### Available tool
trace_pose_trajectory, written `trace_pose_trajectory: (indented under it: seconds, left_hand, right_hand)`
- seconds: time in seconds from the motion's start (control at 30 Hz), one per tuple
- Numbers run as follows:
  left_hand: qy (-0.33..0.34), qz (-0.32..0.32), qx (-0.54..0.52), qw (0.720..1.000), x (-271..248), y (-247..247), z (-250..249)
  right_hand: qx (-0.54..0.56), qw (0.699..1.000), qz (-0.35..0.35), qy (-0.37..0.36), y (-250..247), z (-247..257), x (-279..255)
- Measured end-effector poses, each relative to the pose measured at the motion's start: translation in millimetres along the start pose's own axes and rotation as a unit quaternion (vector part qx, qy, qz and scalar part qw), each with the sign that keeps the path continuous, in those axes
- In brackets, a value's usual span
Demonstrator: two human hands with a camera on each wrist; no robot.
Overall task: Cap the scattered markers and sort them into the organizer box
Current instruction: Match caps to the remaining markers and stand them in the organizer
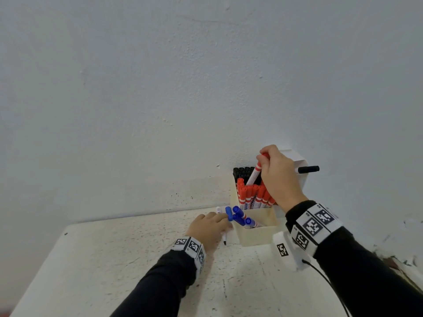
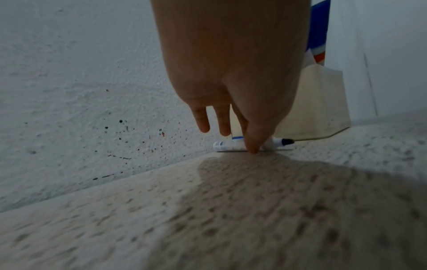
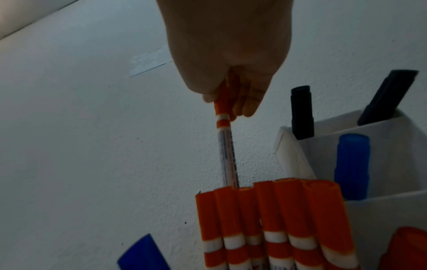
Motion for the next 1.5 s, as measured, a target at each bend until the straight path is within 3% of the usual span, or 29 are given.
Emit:
trace_pose_trajectory:
  seconds: [0.13, 0.23, 0.3, 0.47, 0.6, 0.7, 0.83, 0.97, 1.13, 1.3, 1.5]
  left_hand:
    - [0.001, 0.047, 0.034, 0.998, 6.3, 11.3, 3.3]
    - [-0.010, 0.048, 0.043, 0.998, 6.1, 10.0, 6.3]
    - [-0.019, 0.044, 0.051, 0.998, 4.5, 7.9, 10.1]
    - [-0.067, -0.059, 0.031, 0.996, -10.2, -11.5, 28.1]
    - [-0.161, -0.174, -0.069, 0.969, -37.7, -27.5, 48.0]
    - [-0.226, -0.194, -0.098, 0.950, -56.0, -27.1, 57.7]
    - [-0.262, -0.193, -0.103, 0.940, -75.5, -25.3, 64.5]
    - [-0.286, -0.161, -0.092, 0.940, -96.4, -17.2, 73.7]
    - [-0.302, -0.146, -0.083, 0.938, -113.4, -12.7, 80.5]
    - [-0.284, -0.157, -0.090, 0.942, -113.8, -13.9, 78.5]
    - [-0.283, -0.163, -0.113, 0.938, -113.2, -11.6, 77.2]
  right_hand:
    - [-0.052, 0.998, 0.045, 0.000, 12.2, 1.4, 5.2]
    - [-0.091, 0.990, 0.102, 0.042, 33.8, -17.9, 2.1]
    - [-0.097, 0.989, 0.096, 0.052, 39.1, -25.5, 1.7]
    - [-0.172, 0.972, 0.149, 0.061, 60.7, -38.1, -2.2]
    - [-0.197, 0.975, 0.101, 0.020, 55.7, -15.9, -7.8]
    - [-0.120, 0.990, 0.060, -0.033, 51.2, 24.0, -22.5]
    - [-0.026, 0.992, 0.101, -0.071, 74.3, 70.8, -57.1]
    - [-0.017, 0.977, 0.214, -0.001, 131.1, 60.8, -85.1]
    - [-0.182, 0.914, 0.327, 0.159, 188.3, -17.7, -106.8]
    - [-0.289, 0.872, 0.312, 0.244, 191.3, -66.0, -111.4]
    - [-0.324, 0.886, 0.255, 0.212, 185.0, -70.1, -101.8]
Point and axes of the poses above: each hand's wrist, its own x-axis towards the middle knuckle, its own y-axis out of the palm, z = x × y, the point moved 9 cm from there along x, towards the middle knuckle, and after that the axes turned 15 degrees about y, right-handed, at the moved point
